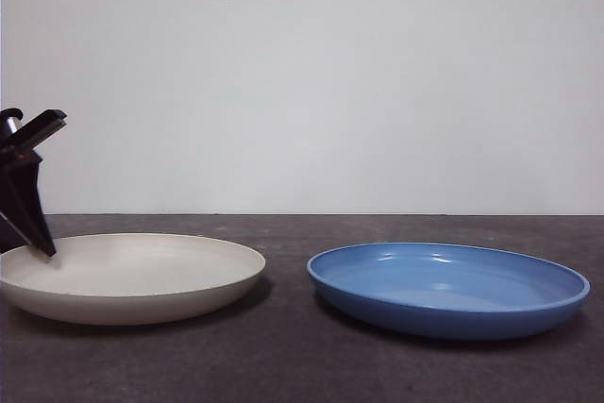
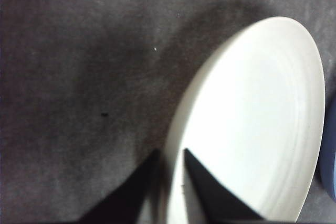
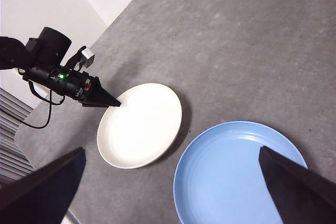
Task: Pick up the white plate, put it on the blue plate, put it on desk
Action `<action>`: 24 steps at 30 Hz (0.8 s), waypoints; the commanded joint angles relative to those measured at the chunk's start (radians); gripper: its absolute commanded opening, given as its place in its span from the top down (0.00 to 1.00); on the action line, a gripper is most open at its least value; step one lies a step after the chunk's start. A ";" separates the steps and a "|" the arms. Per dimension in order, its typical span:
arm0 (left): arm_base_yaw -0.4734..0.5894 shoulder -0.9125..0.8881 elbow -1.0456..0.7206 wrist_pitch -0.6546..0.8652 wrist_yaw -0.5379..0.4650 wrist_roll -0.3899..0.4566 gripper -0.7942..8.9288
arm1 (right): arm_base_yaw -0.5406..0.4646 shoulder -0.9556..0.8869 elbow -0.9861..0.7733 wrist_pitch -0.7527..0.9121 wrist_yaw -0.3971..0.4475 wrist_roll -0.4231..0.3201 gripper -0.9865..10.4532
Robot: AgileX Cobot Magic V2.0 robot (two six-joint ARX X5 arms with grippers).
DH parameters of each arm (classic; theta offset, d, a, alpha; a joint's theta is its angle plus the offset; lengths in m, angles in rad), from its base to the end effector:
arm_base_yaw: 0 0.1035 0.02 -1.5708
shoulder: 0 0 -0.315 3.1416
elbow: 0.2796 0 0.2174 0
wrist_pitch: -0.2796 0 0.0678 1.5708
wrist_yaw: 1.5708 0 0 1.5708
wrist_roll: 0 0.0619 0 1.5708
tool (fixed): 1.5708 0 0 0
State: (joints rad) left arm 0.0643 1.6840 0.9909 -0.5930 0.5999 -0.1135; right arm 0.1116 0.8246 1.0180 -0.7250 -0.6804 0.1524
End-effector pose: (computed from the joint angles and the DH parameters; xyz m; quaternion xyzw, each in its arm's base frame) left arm 0.2897 -0.0164 0.2150 -0.2390 0.5780 -0.1793 0.7594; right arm 0.0947 0.0498 0.3751 0.1413 0.2797 0.3519 0.8820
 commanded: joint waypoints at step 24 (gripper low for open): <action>-0.277 0.026 0.276 -0.119 -0.048 -0.116 0.90 | -0.005 -0.117 0.018 -0.168 0.141 -0.056 0.39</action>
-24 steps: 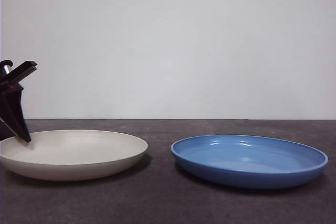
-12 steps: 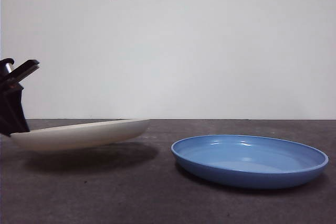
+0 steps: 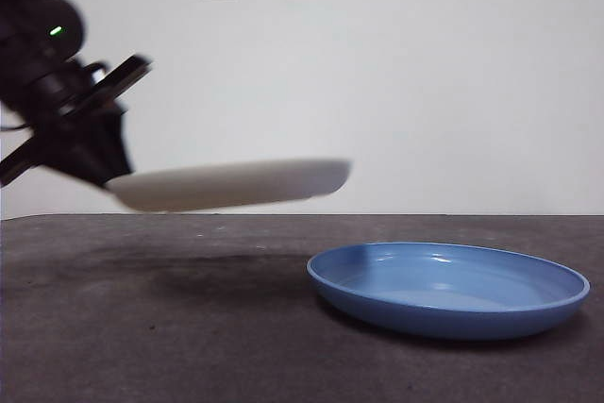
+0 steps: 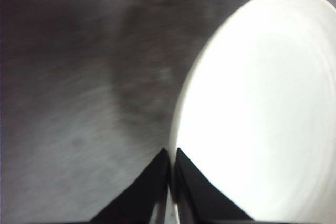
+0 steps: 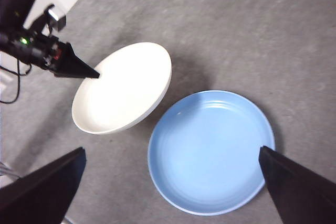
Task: Pick up the white plate, put it on the blue plate, put it on desk
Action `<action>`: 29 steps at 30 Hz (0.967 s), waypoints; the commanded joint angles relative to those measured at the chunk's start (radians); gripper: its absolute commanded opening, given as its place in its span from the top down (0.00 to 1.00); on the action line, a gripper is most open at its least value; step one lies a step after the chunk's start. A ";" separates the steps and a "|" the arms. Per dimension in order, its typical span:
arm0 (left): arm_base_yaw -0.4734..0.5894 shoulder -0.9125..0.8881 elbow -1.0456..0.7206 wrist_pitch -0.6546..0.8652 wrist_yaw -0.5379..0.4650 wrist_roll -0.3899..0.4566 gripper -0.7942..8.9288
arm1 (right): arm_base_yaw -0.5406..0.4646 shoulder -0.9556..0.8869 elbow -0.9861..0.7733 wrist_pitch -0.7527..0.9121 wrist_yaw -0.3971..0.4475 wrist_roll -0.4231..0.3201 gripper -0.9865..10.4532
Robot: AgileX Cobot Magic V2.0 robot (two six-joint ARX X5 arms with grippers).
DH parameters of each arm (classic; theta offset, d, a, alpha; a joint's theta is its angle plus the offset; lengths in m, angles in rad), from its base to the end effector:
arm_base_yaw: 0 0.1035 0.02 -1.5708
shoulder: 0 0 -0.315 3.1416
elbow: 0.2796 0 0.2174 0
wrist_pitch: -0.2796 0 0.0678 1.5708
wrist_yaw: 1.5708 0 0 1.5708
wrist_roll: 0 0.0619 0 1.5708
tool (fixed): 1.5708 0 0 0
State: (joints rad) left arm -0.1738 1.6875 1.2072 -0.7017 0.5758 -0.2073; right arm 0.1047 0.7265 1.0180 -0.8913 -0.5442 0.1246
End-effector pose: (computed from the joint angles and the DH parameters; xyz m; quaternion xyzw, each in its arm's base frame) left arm 0.3045 -0.0877 0.2622 -0.1906 0.5745 -0.2459 0.7571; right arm 0.0634 0.0389 0.3621 0.1207 0.3067 0.2860 0.8998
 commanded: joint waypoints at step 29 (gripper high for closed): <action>-0.442 0.374 0.421 -0.016 -0.142 -0.051 0.90 | 0.003 -0.239 0.018 -0.143 0.100 -0.021 0.39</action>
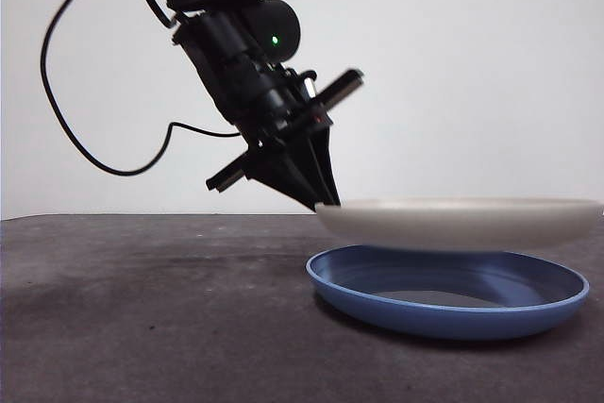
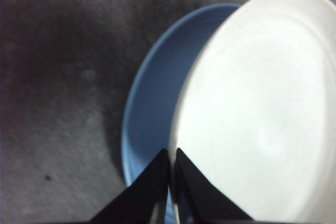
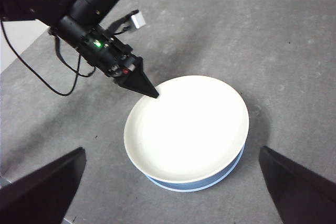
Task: Pick up the white plate, put it on the blue plate, put it on desk
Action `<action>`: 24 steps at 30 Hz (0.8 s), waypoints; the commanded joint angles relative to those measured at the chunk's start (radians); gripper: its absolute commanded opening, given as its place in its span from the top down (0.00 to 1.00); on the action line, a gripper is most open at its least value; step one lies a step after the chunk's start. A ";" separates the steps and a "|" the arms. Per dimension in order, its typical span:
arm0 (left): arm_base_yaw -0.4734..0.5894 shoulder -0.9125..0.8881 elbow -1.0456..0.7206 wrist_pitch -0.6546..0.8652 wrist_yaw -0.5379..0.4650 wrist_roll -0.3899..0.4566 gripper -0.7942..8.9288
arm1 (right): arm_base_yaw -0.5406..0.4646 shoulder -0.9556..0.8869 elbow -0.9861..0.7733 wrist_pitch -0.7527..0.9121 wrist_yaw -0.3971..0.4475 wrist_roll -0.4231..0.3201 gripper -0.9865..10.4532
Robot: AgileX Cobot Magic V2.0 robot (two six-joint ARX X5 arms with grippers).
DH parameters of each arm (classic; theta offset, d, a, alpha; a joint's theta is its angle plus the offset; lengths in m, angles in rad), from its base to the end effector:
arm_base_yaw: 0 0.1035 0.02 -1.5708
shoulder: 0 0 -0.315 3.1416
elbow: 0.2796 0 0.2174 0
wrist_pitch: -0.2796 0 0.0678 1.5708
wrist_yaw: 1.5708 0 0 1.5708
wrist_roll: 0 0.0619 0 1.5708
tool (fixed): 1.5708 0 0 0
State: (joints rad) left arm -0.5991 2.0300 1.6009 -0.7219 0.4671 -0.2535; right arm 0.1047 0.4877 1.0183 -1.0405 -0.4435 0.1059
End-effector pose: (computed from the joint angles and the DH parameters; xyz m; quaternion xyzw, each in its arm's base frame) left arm 0.3351 -0.2625 0.2411 -0.0557 0.5926 -0.3543 0.7212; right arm -0.0032 0.0264 0.3482 0.0918 0.2621 0.2484 0.9280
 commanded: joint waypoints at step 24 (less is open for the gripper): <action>-0.038 0.033 0.032 0.004 -0.095 0.010 0.87 | 0.003 0.000 0.018 0.006 0.000 -0.009 0.39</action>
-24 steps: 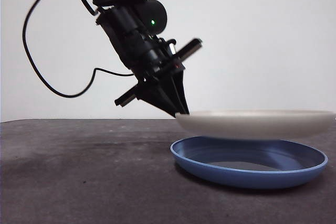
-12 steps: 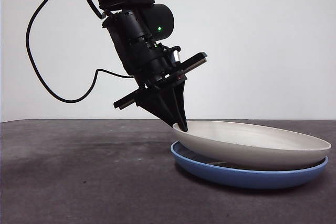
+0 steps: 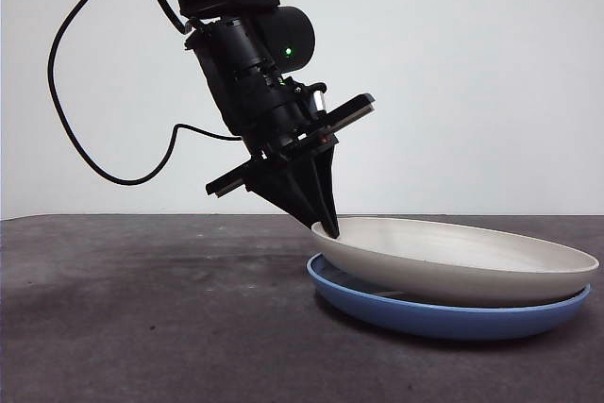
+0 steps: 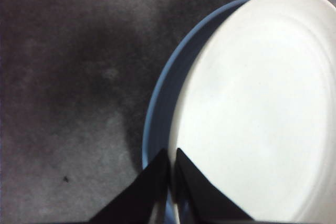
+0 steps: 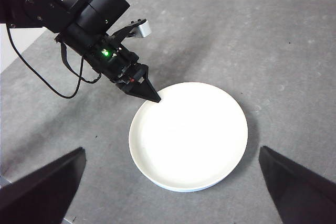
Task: Pick up the white plate, put it on the blue plate, put it on desk
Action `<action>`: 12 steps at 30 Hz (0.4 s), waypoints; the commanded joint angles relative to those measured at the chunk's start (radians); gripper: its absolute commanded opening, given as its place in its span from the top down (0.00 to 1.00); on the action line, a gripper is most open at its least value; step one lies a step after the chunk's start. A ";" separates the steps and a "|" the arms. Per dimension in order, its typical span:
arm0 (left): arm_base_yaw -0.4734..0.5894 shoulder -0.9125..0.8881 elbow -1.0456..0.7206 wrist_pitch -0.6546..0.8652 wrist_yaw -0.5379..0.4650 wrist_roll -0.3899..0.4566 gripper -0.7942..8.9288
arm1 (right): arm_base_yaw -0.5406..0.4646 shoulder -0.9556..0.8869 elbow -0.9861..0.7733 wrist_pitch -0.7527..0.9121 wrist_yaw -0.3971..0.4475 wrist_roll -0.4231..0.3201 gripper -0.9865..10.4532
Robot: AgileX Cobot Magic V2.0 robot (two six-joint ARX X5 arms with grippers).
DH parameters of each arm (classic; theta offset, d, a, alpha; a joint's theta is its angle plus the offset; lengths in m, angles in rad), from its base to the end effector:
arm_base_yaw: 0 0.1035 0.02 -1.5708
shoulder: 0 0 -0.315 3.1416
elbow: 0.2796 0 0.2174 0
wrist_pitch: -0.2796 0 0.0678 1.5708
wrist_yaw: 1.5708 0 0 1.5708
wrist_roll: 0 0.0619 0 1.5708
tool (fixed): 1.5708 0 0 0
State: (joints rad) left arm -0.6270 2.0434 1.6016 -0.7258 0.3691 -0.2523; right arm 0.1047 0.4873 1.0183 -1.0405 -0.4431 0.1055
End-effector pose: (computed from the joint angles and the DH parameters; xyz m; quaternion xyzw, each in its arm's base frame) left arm 0.3328 -0.2687 0.2334 -0.0219 0.5924 -0.3267 0.7361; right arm -0.0033 0.0263 0.3482 0.0915 0.2619 0.2483 0.9281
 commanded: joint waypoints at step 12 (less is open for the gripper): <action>-0.010 0.018 0.128 -0.058 0.005 0.024 0.44 | 0.003 0.000 0.018 0.006 0.004 -0.009 0.39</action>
State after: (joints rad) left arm -0.6270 2.0434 1.7000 -0.7818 0.3698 -0.2485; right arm 0.1047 0.4873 1.0183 -1.0405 -0.4416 0.1047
